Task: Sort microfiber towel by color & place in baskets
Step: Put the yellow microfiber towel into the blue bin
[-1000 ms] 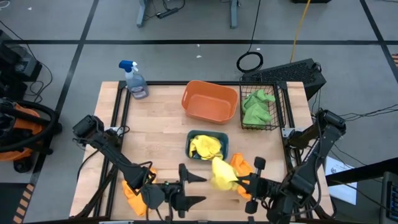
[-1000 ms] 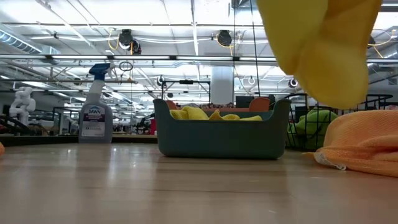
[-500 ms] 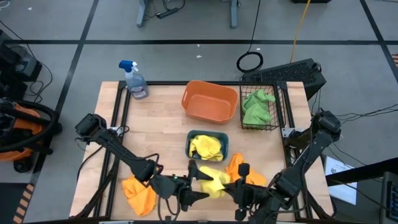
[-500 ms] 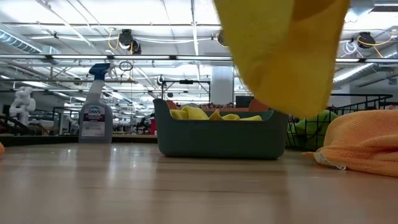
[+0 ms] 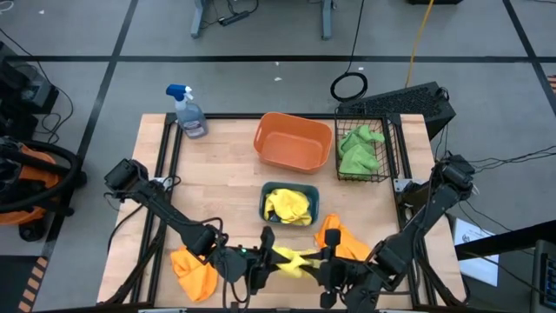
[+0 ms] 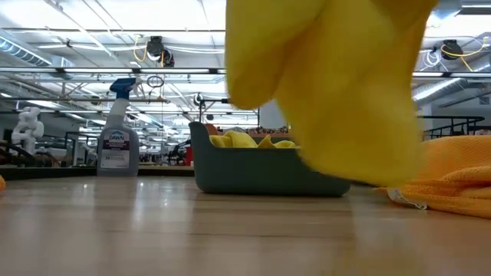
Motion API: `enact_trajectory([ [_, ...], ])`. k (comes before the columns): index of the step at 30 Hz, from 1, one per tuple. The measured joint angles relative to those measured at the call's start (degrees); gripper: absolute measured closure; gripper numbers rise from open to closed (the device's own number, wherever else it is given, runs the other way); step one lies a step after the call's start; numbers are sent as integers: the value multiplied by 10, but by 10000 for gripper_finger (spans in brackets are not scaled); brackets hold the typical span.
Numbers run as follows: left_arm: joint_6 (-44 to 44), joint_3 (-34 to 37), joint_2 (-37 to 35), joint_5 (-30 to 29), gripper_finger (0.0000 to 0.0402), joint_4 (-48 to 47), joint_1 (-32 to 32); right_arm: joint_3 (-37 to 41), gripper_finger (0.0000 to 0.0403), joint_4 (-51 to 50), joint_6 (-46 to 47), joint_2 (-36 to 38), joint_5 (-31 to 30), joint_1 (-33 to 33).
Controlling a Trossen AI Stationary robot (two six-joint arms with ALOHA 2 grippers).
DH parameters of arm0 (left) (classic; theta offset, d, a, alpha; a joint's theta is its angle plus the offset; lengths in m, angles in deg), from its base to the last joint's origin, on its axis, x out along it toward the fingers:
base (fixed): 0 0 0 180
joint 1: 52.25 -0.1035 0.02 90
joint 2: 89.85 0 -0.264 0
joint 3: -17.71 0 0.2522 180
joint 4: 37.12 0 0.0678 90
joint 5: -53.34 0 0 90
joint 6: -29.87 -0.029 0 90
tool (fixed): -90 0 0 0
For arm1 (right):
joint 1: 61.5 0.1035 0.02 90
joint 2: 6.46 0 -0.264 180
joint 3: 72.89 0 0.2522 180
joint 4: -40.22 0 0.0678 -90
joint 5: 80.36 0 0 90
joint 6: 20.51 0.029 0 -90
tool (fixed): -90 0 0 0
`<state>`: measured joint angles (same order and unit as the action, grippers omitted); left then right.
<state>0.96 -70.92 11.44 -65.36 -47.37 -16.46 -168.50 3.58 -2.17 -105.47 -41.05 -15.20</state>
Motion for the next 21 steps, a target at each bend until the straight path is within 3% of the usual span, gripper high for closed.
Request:
enact_trajectory([
  [2, -1, 0, 0, -18, 385, 0, 0, 0, 282, -3, 4, 0, -1, 6],
  [7, -1, 0, 0, -111, 375, 4, 7, 0, 213, -44, 52, 0, -3, 23],
  [11, -5, 0, -8, -151, 384, 2, 29, 0, 176, -134, 134, 0, -2, 39],
  [16, -1, 0, -32, -184, 386, 9, 63, 0, 163, -264, 284, -13, -4, 46],
  [21, 0, 0, -39, -240, 386, 17, 93, 0, 172, -262, 264, -39, -18, 31],
])
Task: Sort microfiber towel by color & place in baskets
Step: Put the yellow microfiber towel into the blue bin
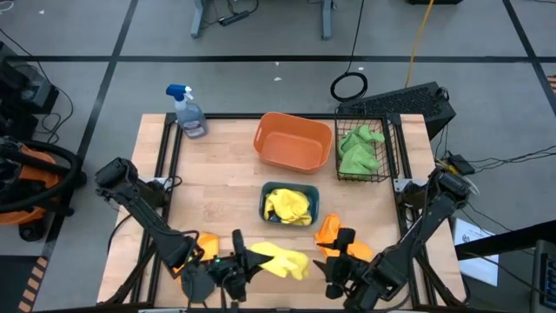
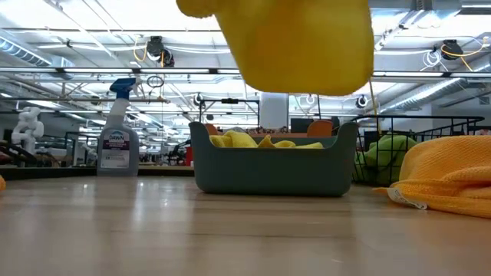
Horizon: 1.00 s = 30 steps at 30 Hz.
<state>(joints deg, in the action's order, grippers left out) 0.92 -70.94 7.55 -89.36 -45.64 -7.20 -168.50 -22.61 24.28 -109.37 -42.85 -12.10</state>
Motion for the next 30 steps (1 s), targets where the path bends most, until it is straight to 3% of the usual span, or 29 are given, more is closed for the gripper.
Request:
enact_trajectory([
  [6, 0, 0, 0, -59, 386, 4, 12, 0, 203, 91, -94, -30, 1, -22],
  [11, 0, 0, 0, -65, 386, 4, 12, 0, 223, 180, -174, -39, 3, -54],
  [15, 1, 0, 0, -70, 386, 4, 12, 0, 249, 216, -204, -39, 59, -71],
  [18, 1, 0, 0, -82, 385, 3, 14, 0, 271, 204, -177, -39, 92, -70],
  [22, 0, 0, 0, -95, 385, 2, 19, 0, 283, 139, -83, -37, 89, -56],
  [27, -3, 0, 0, -96, 385, 2, 27, 0, 255, 41, 16, -37, 57, -54],
  [30, -4, 0, 0, -96, 385, 3, 30, 0, 225, 41, 18, -37, 14, -57],
])
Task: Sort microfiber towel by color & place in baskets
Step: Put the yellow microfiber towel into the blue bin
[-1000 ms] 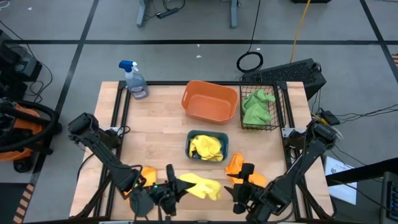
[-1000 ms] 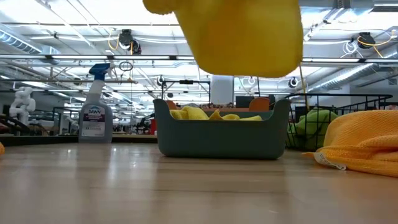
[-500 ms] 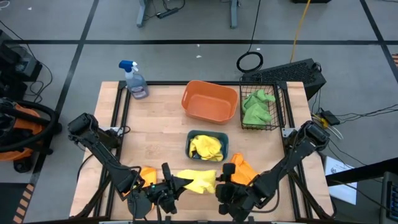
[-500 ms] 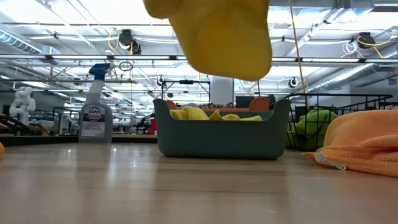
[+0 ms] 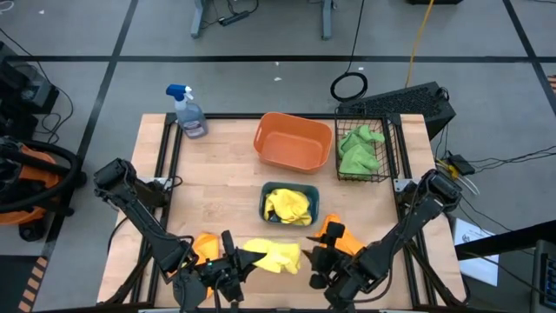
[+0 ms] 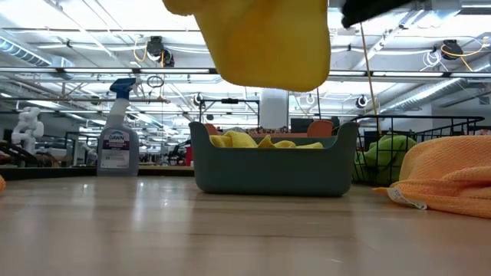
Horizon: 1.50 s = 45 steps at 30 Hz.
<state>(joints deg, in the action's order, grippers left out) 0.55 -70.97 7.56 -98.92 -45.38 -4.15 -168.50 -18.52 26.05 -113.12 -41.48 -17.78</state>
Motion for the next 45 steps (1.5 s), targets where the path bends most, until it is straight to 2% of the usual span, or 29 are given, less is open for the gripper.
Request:
enact_trajectory([
  [3, 0, 0, 0, 0, 385, 0, 0, 0, 196, 49, -53, 0, -21, 0],
  [6, 0, 0, 0, 0, 385, 1, 0, 0, 187, 118, -133, -4, 6, -1],
  [8, 0, 0, 0, 0, 385, 4, -1, 0, 194, 160, -186, -12, 20, -2],
  [13, 3, 0, 0, 0, 385, 17, -4, 0, 257, 232, -281, -25, 31, -9],
  [21, 5, 0, 0, 1, 385, 17, -4, 0, 384, 238, -289, -25, 16, -14],
  [23, 10, 0, 0, 4, 385, 15, -6, 0, 397, 243, -292, -25, 5, -15],
  [37, 50, 0, 1, 27, 385, -22, -26, 0, 402, 370, -427, -25, 4, 12],
  [40, 50, 0, 1, 26, 385, -21, -25, 0, 398, 359, -413, -25, -3, 14],
  [45, 46, 0, 1, 12, 385, -19, -15, 0, 378, 311, -334, -25, -30, 19],
])
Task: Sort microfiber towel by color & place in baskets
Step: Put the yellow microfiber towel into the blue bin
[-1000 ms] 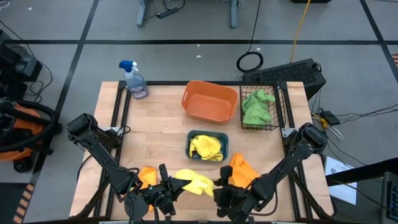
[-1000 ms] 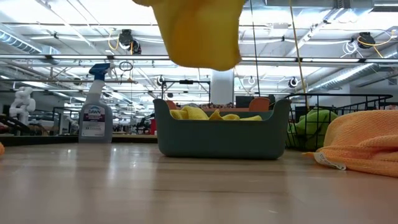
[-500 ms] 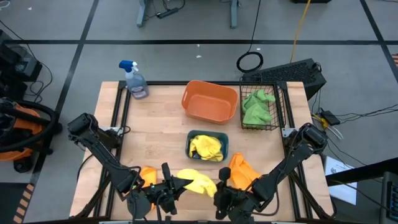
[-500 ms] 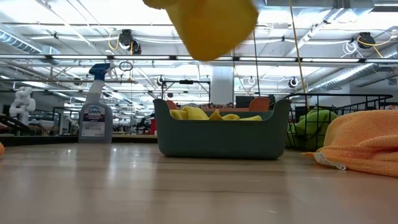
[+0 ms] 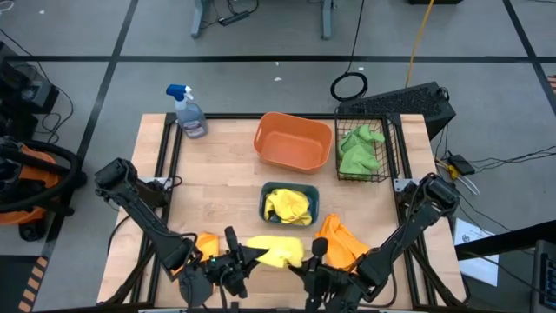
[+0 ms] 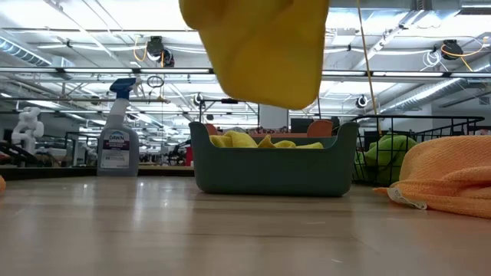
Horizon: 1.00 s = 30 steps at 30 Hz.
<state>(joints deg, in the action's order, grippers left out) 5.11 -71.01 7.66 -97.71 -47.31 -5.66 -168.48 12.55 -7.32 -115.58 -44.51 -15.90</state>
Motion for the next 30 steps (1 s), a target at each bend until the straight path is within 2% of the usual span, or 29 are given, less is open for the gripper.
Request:
enact_trajectory([
  [5, -14, 0, 0, -33, 385, 4, 13, 0, 322, -109, 132, 2, -3, 18],
  [10, -16, 0, 0, -42, 385, 5, 22, 0, 255, -231, 268, 2, -43, 21],
  [13, -23, 0, 0, -44, 385, 16, 22, 3, 220, -216, 282, 2, -56, 14],
  [17, -27, 0, 0, -42, 385, 26, 20, 14, 193, -145, 225, 2, -56, -3],
  [19, -27, 0, 0, -41, 385, 26, 18, 17, 198, -123, 198, 2, -44, -15],
  [21, -27, 0, 0, -40, 385, 28, 18, 17, 225, -113, 178, 2, -20, -26],
  [23, -27, 0, 0, -40, 385, 28, 18, 18, 274, -109, 170, 2, -7, -34],
  [26, -27, 0, 0, -40, 385, 24, 18, 18, 369, -105, 151, 2, 4, -37],
  [27, -27, 0, 0, -40, 385, 19, 18, 18, 385, -103, 147, 2, 5, -35],
  [30, -22, 0, 0, -33, 385, 5, 14, 18, 386, -83, 138, 2, 1, -29],
])
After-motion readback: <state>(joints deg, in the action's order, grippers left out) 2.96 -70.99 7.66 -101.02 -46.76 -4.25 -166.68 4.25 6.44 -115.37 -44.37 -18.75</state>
